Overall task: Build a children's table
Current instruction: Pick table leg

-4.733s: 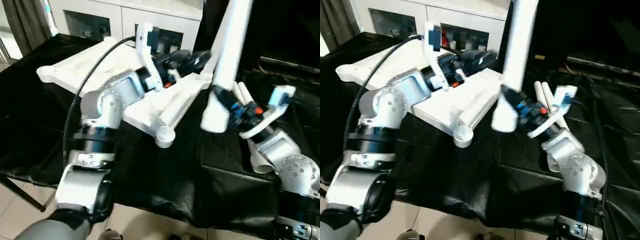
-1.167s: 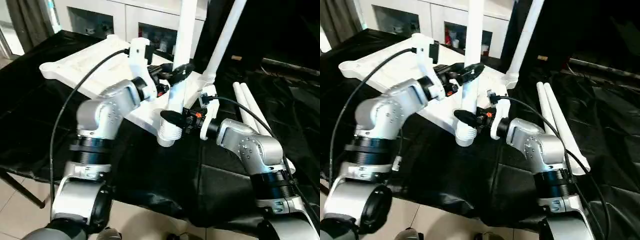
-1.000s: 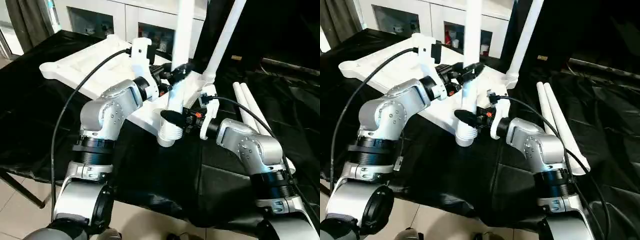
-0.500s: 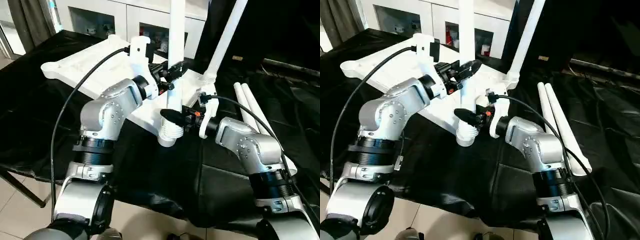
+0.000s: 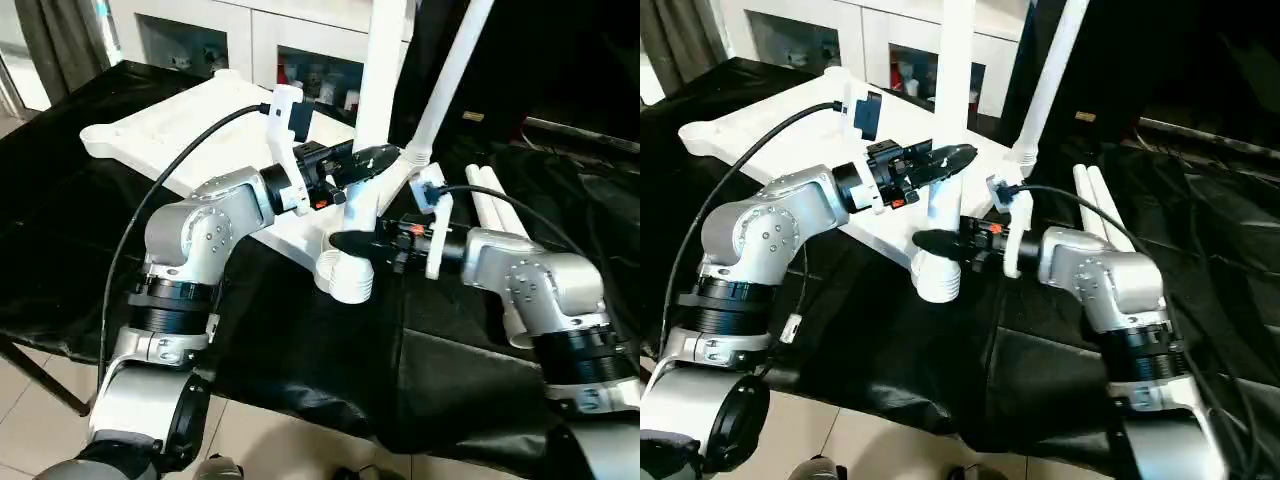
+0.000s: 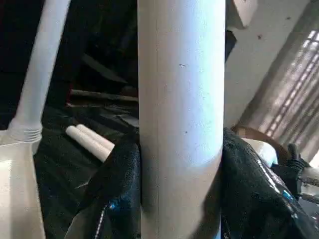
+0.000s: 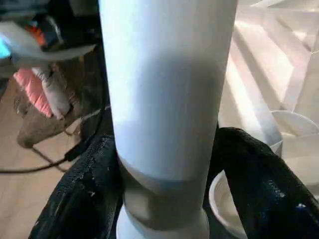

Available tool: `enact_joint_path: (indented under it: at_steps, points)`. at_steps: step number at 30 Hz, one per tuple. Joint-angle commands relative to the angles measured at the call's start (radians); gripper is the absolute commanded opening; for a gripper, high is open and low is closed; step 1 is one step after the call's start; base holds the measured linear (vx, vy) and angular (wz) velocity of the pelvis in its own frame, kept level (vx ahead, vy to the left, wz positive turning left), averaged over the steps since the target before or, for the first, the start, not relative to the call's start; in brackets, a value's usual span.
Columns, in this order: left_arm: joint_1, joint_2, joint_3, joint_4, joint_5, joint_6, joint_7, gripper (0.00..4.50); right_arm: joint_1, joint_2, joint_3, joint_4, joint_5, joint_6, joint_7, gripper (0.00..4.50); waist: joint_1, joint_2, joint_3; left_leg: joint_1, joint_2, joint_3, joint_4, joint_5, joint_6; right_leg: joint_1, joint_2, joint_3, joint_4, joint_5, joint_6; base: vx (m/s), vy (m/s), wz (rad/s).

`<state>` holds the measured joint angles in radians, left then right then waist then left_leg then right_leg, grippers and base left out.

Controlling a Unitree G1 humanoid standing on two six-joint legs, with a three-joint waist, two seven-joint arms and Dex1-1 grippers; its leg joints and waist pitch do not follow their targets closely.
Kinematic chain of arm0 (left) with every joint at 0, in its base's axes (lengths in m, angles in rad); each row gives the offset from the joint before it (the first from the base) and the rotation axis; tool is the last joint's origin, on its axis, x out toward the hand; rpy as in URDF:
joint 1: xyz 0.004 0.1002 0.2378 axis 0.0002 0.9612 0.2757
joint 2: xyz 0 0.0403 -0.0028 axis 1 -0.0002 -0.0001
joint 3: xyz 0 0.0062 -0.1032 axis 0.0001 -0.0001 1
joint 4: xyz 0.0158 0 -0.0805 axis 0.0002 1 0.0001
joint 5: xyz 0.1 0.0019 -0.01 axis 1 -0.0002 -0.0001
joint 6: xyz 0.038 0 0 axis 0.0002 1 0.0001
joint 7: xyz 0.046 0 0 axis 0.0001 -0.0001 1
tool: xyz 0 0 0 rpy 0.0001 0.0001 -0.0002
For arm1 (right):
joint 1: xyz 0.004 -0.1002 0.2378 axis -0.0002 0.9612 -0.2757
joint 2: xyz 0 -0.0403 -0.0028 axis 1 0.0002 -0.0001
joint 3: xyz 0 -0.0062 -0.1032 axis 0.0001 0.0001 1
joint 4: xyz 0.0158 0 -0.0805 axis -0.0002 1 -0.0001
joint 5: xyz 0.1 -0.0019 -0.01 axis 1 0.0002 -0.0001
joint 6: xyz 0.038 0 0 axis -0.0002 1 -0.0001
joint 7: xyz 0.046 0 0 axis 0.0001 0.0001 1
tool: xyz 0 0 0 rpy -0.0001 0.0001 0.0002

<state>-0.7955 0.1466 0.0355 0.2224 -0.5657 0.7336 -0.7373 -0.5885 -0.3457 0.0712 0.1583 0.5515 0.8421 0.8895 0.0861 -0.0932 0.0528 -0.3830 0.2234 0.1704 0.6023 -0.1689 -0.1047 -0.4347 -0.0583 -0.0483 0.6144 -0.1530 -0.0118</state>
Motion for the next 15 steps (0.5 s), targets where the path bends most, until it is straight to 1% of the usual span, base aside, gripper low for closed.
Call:
enact_joint_path:
  at_steps: [1,6,12,14,15]
  points:
    - [-0.034,0.011,-0.012,-0.015,-0.032,0.011,-0.042,1.84,-0.004,-0.03,0.01,-0.017,-0.012,0.006,0.017,3.05,0.0,-0.004,-0.073,0.011,-0.003,0.014,-0.058,-0.12,0.005,0.073,-0.054,0.031,-0.068,-0.242,-0.125,0.0,0.0,0.0]
    - [-0.029,0.015,-0.02,-0.035,-0.042,0.028,-0.066,1.84,-0.007,-0.024,0.017,-0.014,-0.005,0.016,0.019,3.05,0.0,-0.004,-0.074,0.012,-0.003,0.013,-0.058,-0.117,0.004,0.072,-0.053,0.03,-0.066,-0.238,-0.129,0.0,0.0,0.0]
    - [-0.027,0.013,-0.021,-0.043,-0.048,0.039,-0.078,1.84,-0.005,-0.019,0.024,-0.009,-0.01,0.01,0.024,3.05,0.001,-0.003,-0.075,0.012,-0.003,0.014,-0.058,-0.112,0.003,0.073,-0.053,0.03,-0.065,-0.221,-0.135,0.0,0.0,0.0]
    - [-0.028,0.011,-0.02,-0.047,-0.064,0.046,-0.081,1.84,-0.002,-0.019,0.028,-0.008,-0.013,0.007,0.025,3.05,0.001,-0.003,-0.075,0.011,-0.003,0.013,-0.058,-0.109,0.003,0.073,-0.053,0.03,-0.064,-0.214,-0.138,0.0,0.0,0.0]
    - [-0.029,0.01,-0.019,-0.047,-0.066,0.048,-0.08,1.84,-0.002,-0.019,0.028,-0.008,-0.014,0.006,0.026,3.05,0.001,0.001,-0.075,0.012,-0.003,0.013,-0.058,-0.11,0.002,0.073,-0.053,0.03,-0.063,-0.212,-0.139,0.0,0.0,0.0]
